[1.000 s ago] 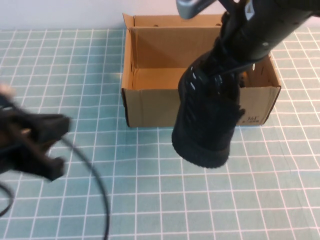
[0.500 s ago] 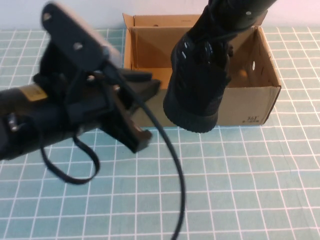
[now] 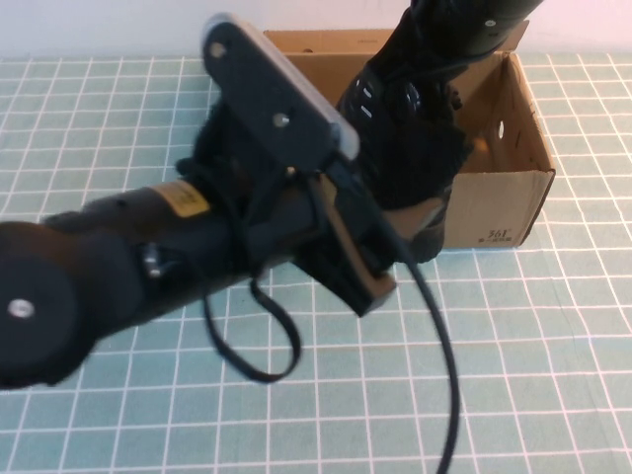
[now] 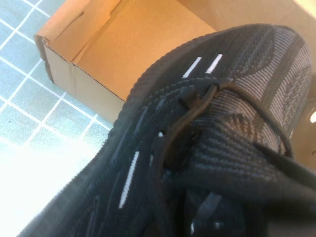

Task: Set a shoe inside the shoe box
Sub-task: Hand over the shoe

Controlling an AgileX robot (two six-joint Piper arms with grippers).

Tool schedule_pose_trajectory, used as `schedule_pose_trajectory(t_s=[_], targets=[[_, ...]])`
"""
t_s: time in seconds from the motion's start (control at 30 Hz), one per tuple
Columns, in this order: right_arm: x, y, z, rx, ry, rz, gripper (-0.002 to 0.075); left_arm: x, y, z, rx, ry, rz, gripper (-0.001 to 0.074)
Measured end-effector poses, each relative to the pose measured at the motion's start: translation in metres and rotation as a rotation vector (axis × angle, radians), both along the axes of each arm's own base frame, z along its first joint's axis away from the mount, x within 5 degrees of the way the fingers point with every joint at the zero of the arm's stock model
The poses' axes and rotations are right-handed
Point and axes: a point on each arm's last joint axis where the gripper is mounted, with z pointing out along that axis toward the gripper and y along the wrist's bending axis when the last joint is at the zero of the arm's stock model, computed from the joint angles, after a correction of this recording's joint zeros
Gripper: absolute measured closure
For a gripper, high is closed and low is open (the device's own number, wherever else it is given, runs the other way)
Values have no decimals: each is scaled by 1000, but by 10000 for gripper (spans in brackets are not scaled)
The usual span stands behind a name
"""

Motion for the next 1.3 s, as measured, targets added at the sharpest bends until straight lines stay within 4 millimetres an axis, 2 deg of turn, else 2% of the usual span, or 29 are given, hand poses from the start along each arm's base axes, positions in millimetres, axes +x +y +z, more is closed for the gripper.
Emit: schedule_pose_trajectory(t_s=[0.2, 0.5, 0.87, 1.3], targets=[[0, 0, 0, 4, 3, 2, 727, 0, -14, -7, -17, -6, 1, 93], [-1, 2, 0, 22, 16, 6, 727, 10, -16, -4, -130, 5, 102, 93], [-2, 2, -1, 27, 19, 8, 727, 21, -28, -25, -85, 43, 119, 92], [-2, 3, -1, 36, 26, 11, 727, 26, -26, -25, -82, 1, 160, 92]])
